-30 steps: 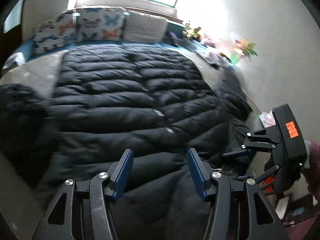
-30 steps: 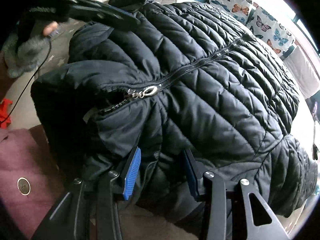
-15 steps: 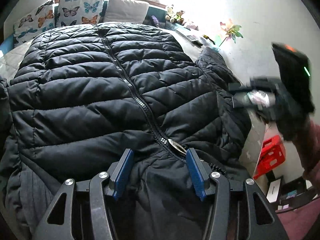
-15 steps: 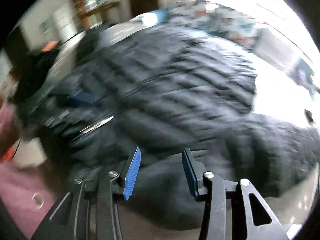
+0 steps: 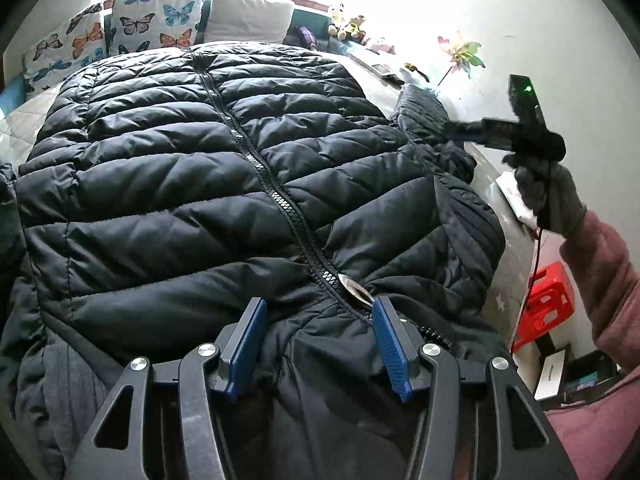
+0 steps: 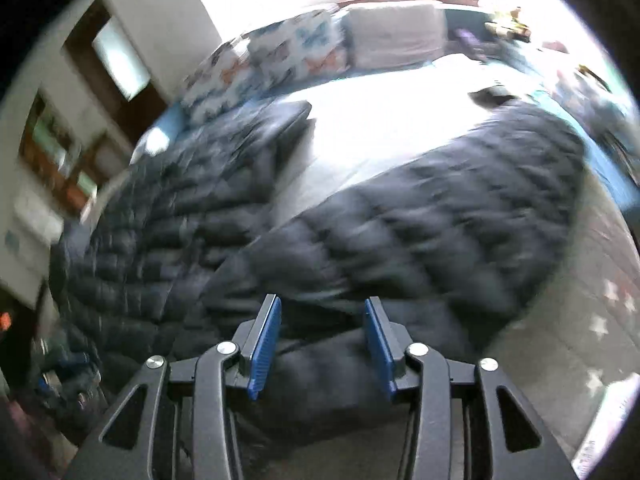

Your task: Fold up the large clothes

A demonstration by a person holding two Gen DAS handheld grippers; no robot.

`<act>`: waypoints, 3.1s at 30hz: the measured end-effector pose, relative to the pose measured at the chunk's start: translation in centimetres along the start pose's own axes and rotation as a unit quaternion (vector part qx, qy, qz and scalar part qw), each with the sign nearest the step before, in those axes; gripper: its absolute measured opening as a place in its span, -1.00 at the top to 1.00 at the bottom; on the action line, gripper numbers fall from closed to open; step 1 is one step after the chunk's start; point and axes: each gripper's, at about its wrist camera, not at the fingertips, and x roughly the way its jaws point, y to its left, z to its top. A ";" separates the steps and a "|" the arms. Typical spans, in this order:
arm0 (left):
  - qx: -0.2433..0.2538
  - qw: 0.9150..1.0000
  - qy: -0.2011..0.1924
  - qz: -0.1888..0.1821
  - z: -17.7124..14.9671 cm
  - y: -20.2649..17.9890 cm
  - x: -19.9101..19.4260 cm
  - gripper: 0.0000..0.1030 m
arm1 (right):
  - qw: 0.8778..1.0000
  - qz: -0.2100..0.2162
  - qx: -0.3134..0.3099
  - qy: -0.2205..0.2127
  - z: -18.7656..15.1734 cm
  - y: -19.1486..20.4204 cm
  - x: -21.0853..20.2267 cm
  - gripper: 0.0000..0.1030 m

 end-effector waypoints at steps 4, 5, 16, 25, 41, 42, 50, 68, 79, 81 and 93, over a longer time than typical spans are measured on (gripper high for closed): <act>0.000 1.000 0.005 0.000 0.2 0.1 0.1 -0.12 | 0.995 -0.070 0.070 -0.019 1.5 -5.9 -1.0 0.08; 0.000 1.000 0.005 0.001 0.2 0.0 0.1 -0.12 | 0.993 -0.075 0.086 -0.017 1.7 -6.9 -0.8 0.08; 0.001 1.000 0.015 0.012 0.6 -0.2 0.5 -0.15 | 0.974 0.001 0.223 -0.033 2.7 -14.6 1.4 0.07; -0.007 1.000 0.018 0.014 0.8 -0.1 0.6 -0.16 | 0.953 0.082 0.282 -0.071 3.8 -16.3 2.7 0.49; -0.033 0.998 -0.059 0.007 -0.5 2.3 -6.9 -0.16 | 0.978 0.092 0.008 -0.188 9.0 3.4 -10.6 0.72; -0.039 0.997 -0.066 0.010 -0.7 2.9 -7.5 -0.16 | 0.978 0.095 -0.021 -0.186 8.8 5.6 -10.9 0.72; -0.113 0.987 -0.110 0.019 -3.7 8.4 -11.3 -0.16 | 0.947 0.098 -0.288 -0.104 1.3 22.5 -9.0 0.72; -0.145 0.981 -0.128 0.003 -6.0 9.6 -12.4 -0.16 | 0.930 0.131 -0.335 0.069 -8.1 26.1 -2.9 0.63; -0.156 0.977 -0.143 0.009 -7.2 9.6 -13.8 -0.20 | 0.916 0.106 -0.388 0.000 -9.0 31.6 -1.6 0.36; -0.162 0.975 -0.149 0.014 -7.6 9.8 -14.3 -0.24 | 0.895 0.104 -0.433 0.007 -11.0 33.5 -1.3 0.14; -0.187 0.970 -0.152 0.005 -8.5 10.3 -14.6 -0.26 | 0.888 0.135 -0.438 0.040 -12.7 34.0 -2.1 0.11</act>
